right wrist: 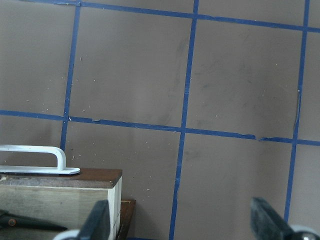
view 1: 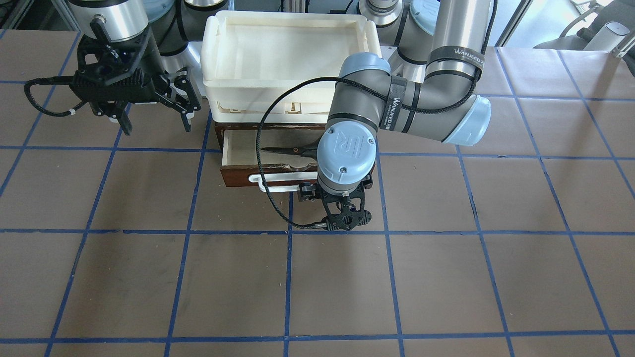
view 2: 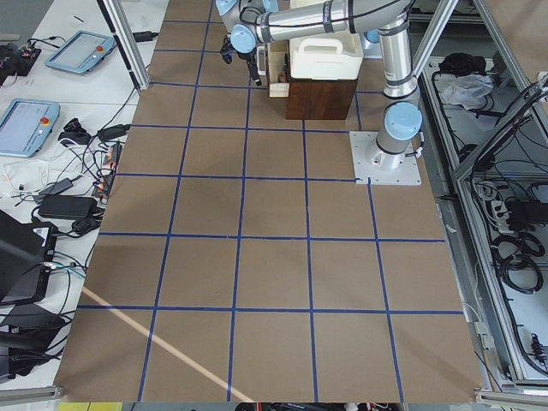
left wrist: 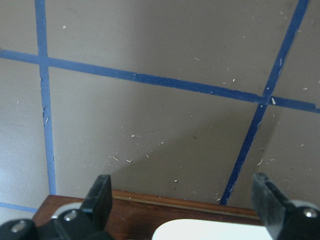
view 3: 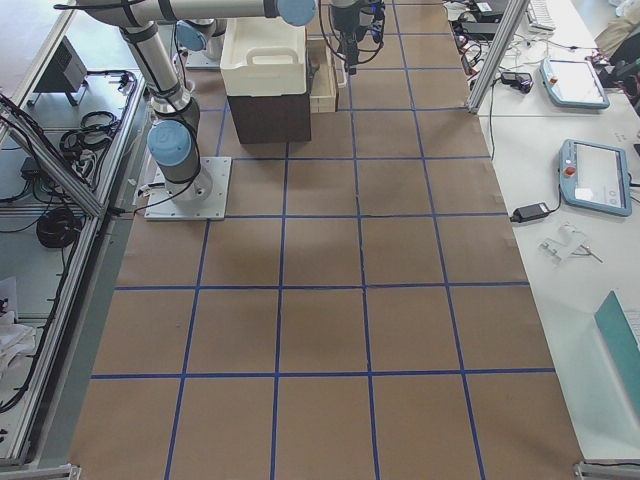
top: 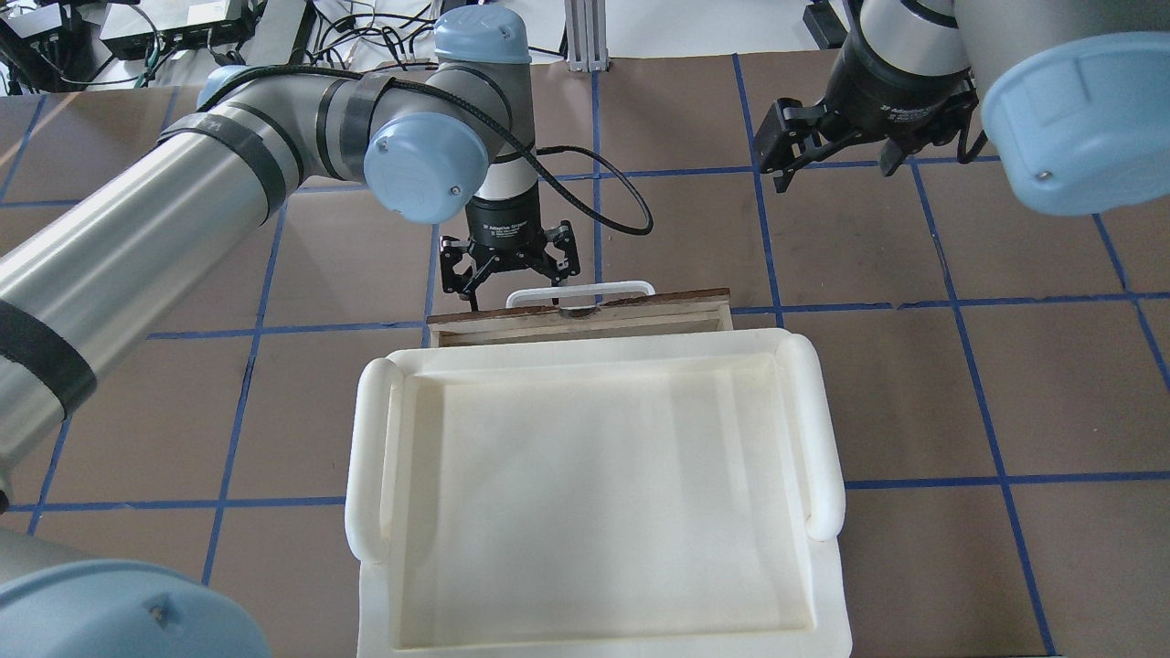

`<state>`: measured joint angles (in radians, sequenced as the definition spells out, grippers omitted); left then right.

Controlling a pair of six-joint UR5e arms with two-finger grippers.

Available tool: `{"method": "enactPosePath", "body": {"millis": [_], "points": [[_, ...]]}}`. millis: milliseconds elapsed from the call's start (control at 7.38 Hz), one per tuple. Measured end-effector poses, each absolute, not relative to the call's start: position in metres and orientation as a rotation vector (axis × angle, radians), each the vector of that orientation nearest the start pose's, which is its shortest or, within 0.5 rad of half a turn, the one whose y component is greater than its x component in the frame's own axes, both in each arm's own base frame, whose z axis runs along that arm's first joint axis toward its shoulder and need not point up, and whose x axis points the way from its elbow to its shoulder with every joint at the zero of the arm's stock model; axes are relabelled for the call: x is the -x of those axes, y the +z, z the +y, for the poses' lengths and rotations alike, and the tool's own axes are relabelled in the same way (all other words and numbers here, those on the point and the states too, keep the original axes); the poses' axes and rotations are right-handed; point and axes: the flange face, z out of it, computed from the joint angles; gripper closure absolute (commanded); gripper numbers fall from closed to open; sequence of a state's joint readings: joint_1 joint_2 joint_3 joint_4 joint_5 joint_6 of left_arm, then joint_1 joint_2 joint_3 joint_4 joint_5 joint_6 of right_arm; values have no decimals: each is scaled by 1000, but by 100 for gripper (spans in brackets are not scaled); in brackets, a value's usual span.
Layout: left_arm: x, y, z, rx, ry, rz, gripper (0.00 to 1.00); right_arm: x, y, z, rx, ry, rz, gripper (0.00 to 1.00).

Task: Put scissors in drawer and close it
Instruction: 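Push the drawer closed with the left gripper, away from the robot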

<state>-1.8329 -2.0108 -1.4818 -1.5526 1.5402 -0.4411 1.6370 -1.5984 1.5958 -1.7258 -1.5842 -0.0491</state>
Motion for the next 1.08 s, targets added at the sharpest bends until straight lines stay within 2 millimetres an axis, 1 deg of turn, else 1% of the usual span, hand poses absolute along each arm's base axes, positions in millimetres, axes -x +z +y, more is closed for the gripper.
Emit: {"method": "enactPosePath", "body": {"millis": [1084], "points": [[287, 278, -532, 269, 698, 2917, 0, -166, 505, -484, 178, -241, 3132, 0]]}}
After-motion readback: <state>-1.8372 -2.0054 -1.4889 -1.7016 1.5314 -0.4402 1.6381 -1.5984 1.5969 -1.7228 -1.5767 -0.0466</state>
